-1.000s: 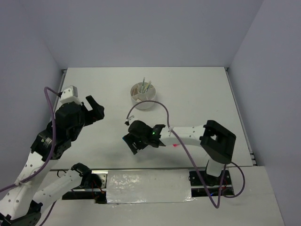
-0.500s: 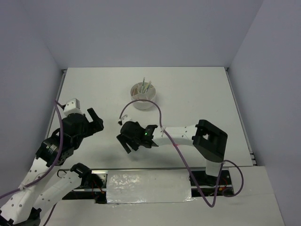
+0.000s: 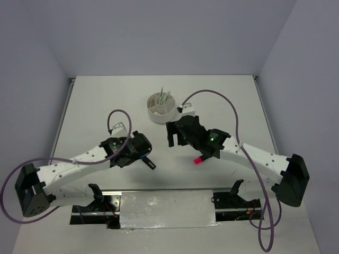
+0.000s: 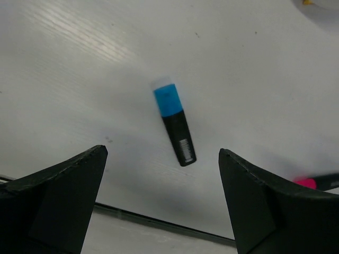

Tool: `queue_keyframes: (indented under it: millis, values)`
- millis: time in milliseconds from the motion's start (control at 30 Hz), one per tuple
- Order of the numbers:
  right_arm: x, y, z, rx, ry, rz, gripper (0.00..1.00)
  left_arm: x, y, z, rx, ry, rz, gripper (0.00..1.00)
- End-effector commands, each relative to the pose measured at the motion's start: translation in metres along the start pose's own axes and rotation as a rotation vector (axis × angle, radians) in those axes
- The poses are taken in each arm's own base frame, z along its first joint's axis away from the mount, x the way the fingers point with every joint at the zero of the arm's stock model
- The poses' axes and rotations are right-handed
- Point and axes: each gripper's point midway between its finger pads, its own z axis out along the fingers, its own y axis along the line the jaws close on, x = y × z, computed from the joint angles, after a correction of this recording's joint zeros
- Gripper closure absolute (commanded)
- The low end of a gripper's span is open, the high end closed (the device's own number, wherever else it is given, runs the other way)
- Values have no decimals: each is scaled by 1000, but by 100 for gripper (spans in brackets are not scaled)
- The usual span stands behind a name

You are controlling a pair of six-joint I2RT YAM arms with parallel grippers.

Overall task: Sort the stationery into containers
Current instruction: Pick up the pen from the center of the board.

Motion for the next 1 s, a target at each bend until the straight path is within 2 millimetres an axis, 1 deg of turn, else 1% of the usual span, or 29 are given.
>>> queue_keyframes:
  millis: [0,67,100,133,167,200,300,433,600,700,767,800,867,900,933,967]
  values:
    - [8,-27,-11,81,15,-4,2,9,-25,1,-41,-45,-159,1]
    - [6,-31,-17,78,7,-4,2,22,-30,7,-61,-13,-169,2]
    - [6,-33,-19,80,5,-4,2,29,-36,15,-67,-1,-176,2]
    - [7,-34,-21,77,5,-9,2,35,-37,20,-69,8,-170,3]
    - [5,-33,-25,67,-4,-7,2,46,-38,28,-82,34,-151,4]
    - [8,-36,-26,70,-1,-13,2,50,-43,32,-71,42,-161,5]
    - [9,-42,-32,79,-8,-14,2,65,-40,45,-118,71,-136,9]
    - [4,-46,-41,75,-33,-8,2,82,-42,60,-123,112,-114,17]
    - [-8,-48,-52,65,-69,-7,2,106,-24,76,-190,165,-84,19]
    - [-10,-47,-55,60,-76,-11,2,111,-16,80,-206,170,-79,28]
    - [-12,-47,-56,60,-80,-11,2,113,-13,83,-208,171,-86,30]
    - [-11,-47,-56,61,-79,-14,2,115,-8,85,-214,175,-80,35]
    - [-13,-49,-58,65,-81,-19,2,122,-6,88,-198,206,-71,47]
    - [-14,-49,-61,64,-86,-16,2,125,-6,87,-189,224,-64,64]
    - [-17,-50,-63,67,-96,-16,2,126,-6,87,-184,231,-59,71]
    - [-18,-51,-65,64,-100,-16,2,127,-4,87,-176,239,-56,76]
